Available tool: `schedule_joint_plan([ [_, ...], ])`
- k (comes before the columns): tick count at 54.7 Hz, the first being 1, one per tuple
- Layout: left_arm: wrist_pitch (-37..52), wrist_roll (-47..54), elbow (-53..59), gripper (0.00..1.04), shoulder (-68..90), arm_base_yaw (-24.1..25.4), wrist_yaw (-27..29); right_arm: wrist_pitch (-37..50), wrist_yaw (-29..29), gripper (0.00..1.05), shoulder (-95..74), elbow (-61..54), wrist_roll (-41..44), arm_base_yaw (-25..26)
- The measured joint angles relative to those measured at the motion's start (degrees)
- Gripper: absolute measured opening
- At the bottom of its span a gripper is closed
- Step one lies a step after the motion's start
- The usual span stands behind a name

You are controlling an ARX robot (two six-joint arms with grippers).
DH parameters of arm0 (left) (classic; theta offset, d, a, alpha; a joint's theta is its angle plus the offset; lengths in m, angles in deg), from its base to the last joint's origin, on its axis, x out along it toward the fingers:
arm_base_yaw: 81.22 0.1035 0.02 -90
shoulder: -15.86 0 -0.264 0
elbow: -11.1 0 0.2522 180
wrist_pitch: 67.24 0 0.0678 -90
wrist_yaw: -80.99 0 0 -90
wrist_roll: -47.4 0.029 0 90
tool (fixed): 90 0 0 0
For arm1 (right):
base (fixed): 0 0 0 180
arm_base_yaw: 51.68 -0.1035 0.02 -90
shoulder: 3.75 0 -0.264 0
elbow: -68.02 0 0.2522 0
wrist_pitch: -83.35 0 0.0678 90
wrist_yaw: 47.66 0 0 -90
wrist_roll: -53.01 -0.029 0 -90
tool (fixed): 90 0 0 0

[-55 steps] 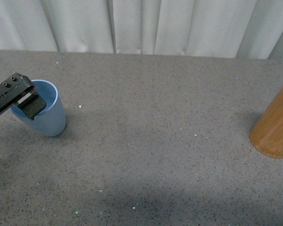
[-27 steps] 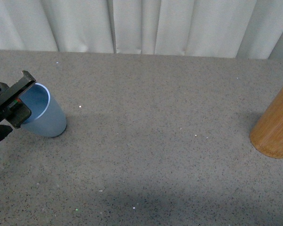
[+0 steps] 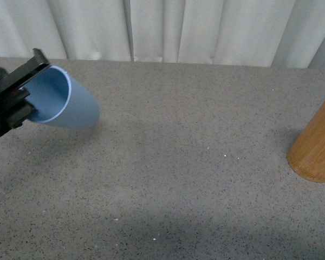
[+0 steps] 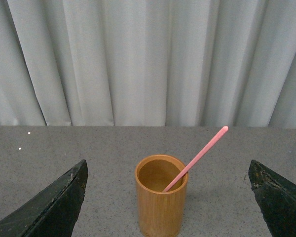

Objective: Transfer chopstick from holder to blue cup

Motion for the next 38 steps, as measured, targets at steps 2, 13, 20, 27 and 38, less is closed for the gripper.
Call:
schedule_joint_plan([
  [2,-0.48,1.97,-1.46,0.04,0.39,-1.09,-0.74,0.00,0.00,0.95,0.00,0.00,0.00,0.00],
  [13,-3.67,8.59,-7.37,0.04,3.58,-7.26,-3.76,0.00,0.00,0.95,0.00,0.00,0.00,0.00],
  [20,-5.64,11.87,-8.37,0.04,4.61,-11.15,-5.57,0.00,0.00,0.95,0.00,0.00,0.00,0.00],
  [27,-6.36,14.10,-8.28,0.04,5.20,-14.03,-6.32,0.00,0.00,0.95,0.00,0.00,0.00,0.00],
  [38,-6.47,16.41,-6.84,0.04,5.97,-16.50,-6.23,0.00,0.00,0.95,0.00,0.00,0.00,0.00],
])
